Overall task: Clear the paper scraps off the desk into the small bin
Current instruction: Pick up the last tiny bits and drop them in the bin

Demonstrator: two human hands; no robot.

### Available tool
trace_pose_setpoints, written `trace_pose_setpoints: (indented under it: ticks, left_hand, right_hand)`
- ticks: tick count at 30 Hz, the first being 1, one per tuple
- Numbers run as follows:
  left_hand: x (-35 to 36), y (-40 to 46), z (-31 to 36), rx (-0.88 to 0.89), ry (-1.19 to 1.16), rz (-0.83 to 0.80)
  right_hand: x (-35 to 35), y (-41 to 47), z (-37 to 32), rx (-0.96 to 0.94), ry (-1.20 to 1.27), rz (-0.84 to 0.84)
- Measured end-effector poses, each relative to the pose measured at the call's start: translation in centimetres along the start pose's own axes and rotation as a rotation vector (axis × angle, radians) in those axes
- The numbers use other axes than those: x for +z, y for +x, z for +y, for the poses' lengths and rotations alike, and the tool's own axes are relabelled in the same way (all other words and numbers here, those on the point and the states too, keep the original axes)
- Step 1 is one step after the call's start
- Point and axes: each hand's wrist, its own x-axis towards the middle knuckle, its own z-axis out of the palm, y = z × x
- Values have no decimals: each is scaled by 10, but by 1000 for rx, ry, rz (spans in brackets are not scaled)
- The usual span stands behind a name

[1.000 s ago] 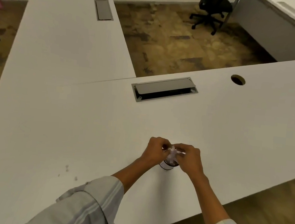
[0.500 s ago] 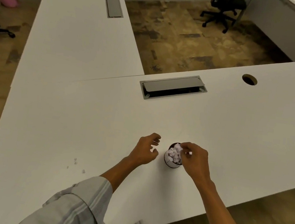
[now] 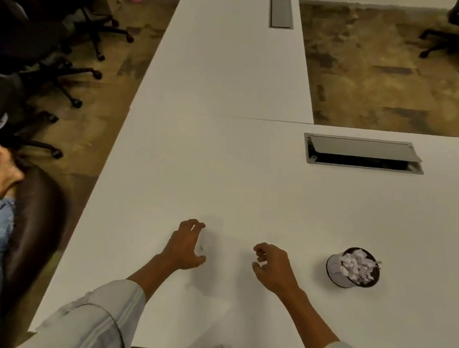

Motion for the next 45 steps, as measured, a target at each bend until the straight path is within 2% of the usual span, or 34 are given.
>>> trace_pose_setpoints:
  ticks: [4, 11, 17, 20, 24, 33, 40, 45]
  left_hand:
    - [-10, -13, -44, -52, 66, -108]
    - [-7, -19, -78, 50, 182, -289]
    - [12, -27, -80, 182, 224, -298]
    - [22, -35, -83, 235, 246, -272]
    - [30, -45, -88, 288, 300, -236]
    - [55, -79, -86, 363, 417, -109]
    - [49, -74, -66, 204, 405, -90]
    - [52, -66, -62, 184, 500, -119]
  right_hand:
    - [37, 25, -31, -70, -205, -121]
    - [85, 74, -93, -308, -499, -302]
    - [113, 88, -107, -450, -705, -237]
    - [122, 77, -101, -474, -705, -176]
    - [133, 44, -87, -402, -617, -125]
    - [152, -27, -72, -447, -575, -160]
    - [154, -37, -66, -536, -612, -189]
    - [151, -39, -56, -545, -681, -181]
